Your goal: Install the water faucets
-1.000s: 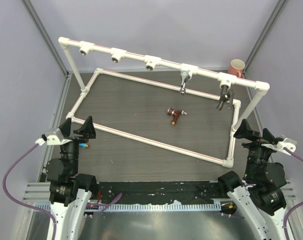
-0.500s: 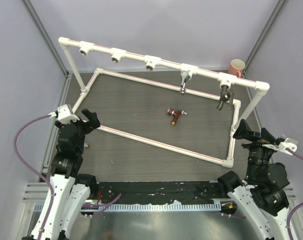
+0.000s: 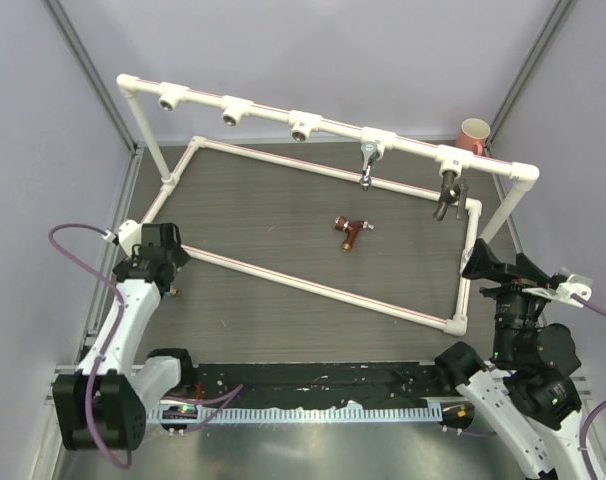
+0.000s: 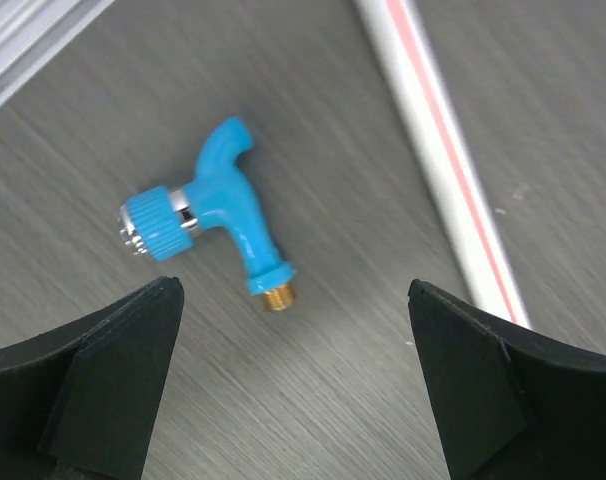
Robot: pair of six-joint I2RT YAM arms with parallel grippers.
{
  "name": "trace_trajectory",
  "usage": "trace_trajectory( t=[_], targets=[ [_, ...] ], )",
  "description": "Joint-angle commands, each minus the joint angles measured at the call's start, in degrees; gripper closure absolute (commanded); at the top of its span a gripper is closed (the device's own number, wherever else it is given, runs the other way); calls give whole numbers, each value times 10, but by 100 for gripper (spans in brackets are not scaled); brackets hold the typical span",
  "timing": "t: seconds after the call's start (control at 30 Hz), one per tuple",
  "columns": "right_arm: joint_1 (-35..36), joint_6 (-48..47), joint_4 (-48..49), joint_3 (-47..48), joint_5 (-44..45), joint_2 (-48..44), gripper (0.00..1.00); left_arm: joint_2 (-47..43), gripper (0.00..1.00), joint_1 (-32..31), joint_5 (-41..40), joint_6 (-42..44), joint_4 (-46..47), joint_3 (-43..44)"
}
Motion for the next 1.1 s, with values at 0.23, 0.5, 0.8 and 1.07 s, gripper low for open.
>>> trace_trajectory(
  t=[0.23, 0.5, 0.8, 1.07],
  targets=[
    [37, -6, 3, 22, 45, -15, 1, 167, 5, 90, 95, -88, -4, 30],
    [52, -12, 6, 22, 59, -14, 0, 230, 21, 144, 129, -92, 1, 46],
    [61, -14, 7, 24, 66, -14, 0, 278, 35, 169, 181, -85, 28, 49],
    [65, -13, 4, 26, 68, -15, 0, 307, 42, 172, 218, -77, 38, 50]
  ],
)
